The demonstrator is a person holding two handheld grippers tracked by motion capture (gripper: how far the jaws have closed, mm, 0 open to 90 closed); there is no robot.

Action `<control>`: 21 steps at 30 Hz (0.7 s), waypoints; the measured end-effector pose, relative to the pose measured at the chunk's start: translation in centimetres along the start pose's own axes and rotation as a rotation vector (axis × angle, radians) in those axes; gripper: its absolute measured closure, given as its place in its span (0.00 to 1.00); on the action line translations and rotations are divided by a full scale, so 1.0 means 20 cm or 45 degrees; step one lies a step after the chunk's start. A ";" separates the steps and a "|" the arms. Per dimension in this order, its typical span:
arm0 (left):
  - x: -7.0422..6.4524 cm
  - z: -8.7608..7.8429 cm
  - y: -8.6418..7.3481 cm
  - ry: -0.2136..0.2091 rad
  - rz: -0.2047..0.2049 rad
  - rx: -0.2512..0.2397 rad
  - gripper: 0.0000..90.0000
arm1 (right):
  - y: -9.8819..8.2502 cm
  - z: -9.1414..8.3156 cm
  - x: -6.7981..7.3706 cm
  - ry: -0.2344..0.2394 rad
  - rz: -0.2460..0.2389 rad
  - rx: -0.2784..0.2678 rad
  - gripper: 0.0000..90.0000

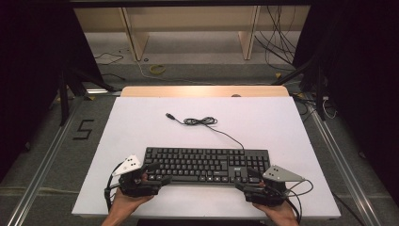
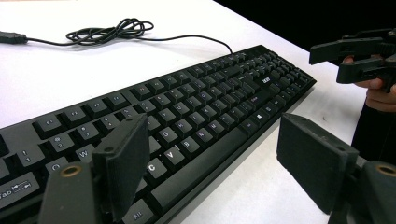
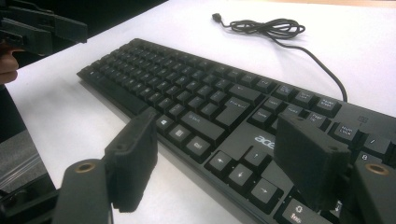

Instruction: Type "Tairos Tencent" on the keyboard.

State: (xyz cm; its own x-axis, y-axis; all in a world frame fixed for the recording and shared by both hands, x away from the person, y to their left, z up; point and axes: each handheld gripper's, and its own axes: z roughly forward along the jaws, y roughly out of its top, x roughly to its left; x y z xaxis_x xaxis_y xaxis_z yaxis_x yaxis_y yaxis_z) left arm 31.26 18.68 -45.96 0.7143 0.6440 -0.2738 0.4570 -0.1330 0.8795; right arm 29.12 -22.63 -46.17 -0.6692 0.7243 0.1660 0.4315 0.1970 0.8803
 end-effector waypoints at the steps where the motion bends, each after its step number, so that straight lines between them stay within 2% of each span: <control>1: 0.00 0.00 0.00 0.000 0.002 0.002 0.28 | 0.00 0.00 0.00 0.000 0.001 0.000 0.35; 11: 0.00 0.00 0.00 0.007 -0.004 -0.002 0.28 | 0.01 0.01 0.01 0.004 -0.002 0.000 0.35; 21: 0.02 -0.01 0.00 0.037 -0.019 0.001 0.28 | 0.05 0.07 0.03 0.028 -0.008 0.006 0.35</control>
State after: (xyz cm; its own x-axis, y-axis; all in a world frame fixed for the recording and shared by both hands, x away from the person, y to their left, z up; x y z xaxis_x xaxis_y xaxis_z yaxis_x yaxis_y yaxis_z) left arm 31.44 18.97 -45.96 0.6915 0.6678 -0.2755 0.4680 -0.1237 0.8750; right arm 29.98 -21.02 -45.74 -0.6852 0.7081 0.1704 0.4298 0.2043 0.8795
